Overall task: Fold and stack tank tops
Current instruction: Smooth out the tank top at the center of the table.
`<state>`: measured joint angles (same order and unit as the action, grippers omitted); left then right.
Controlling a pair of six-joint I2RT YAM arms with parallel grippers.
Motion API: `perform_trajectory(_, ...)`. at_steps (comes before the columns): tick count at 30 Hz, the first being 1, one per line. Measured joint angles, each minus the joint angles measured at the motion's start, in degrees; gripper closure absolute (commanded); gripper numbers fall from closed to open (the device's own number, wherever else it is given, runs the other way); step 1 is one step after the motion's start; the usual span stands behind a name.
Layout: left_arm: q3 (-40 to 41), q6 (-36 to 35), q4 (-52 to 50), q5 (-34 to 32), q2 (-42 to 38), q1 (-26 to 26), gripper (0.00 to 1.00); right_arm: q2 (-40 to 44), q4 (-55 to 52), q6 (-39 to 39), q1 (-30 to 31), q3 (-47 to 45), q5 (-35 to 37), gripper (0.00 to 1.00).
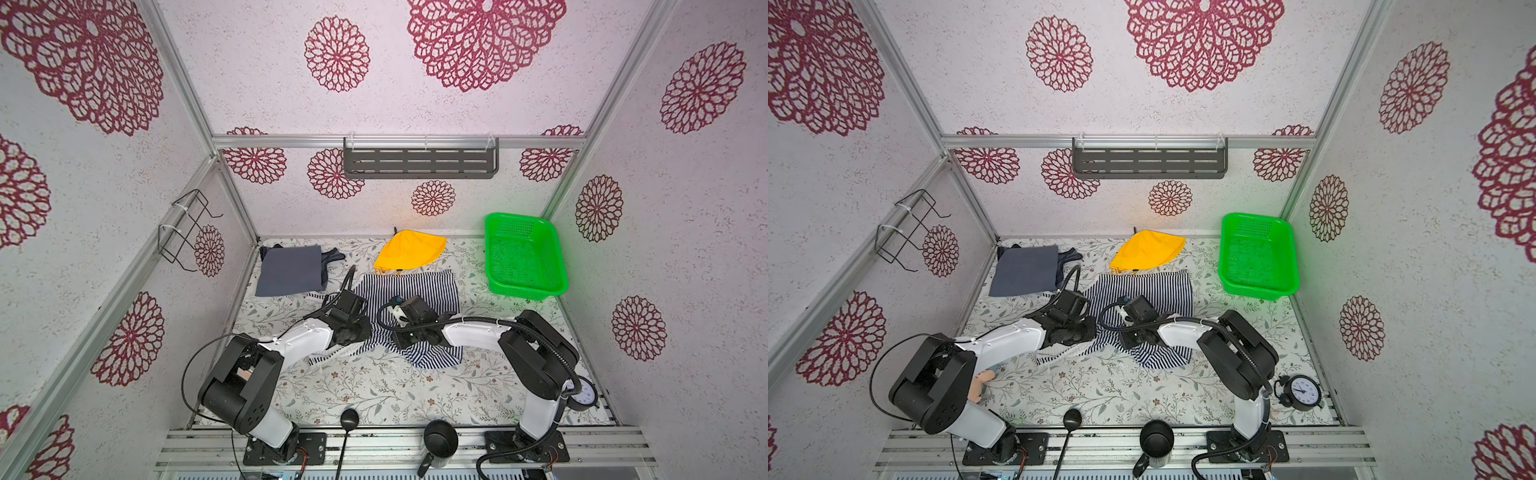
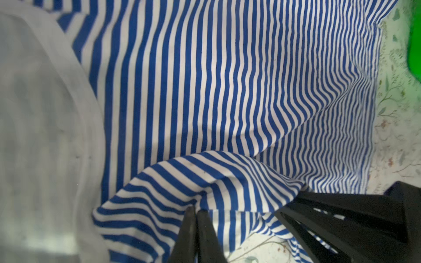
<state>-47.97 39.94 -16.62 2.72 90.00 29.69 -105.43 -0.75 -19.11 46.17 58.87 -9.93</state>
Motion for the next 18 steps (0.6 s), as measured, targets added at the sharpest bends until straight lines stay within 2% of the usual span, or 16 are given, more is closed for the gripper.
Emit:
perform_trajectory(7, -5.18, -4.44, -4.50, -2.75, 0.22, -1.95, 1.00, 0.02, 0.79, -0.72, -0.02, -1.18, -0.70, 0.90)
perform_trajectory(12, -10.12, -8.37, -5.75, -3.89, 3.80, -3.63, 1.00, 0.02, 0.87, -1.55, 0.00, -1.46, -1.01, 0.90)
perform_trajectory(13, -10.75, -9.18, -5.86, -4.37, 4.59, -3.87, 0.96, 0.02, 0.87, -1.60, -0.02, -1.46, -1.09, 0.90)
perform_trajectory(16, -11.93, -10.97, -6.21, -5.55, 5.97, -4.33, 0.43, 0.02, 0.74, -1.90, -0.02, -1.46, -1.31, 0.90)
perform_trajectory(18, -12.37, -11.63, -6.47, -6.49, 6.03, -4.66, 0.22, 0.02, 0.59, -2.03, -0.02, -1.36, -1.38, 0.90)
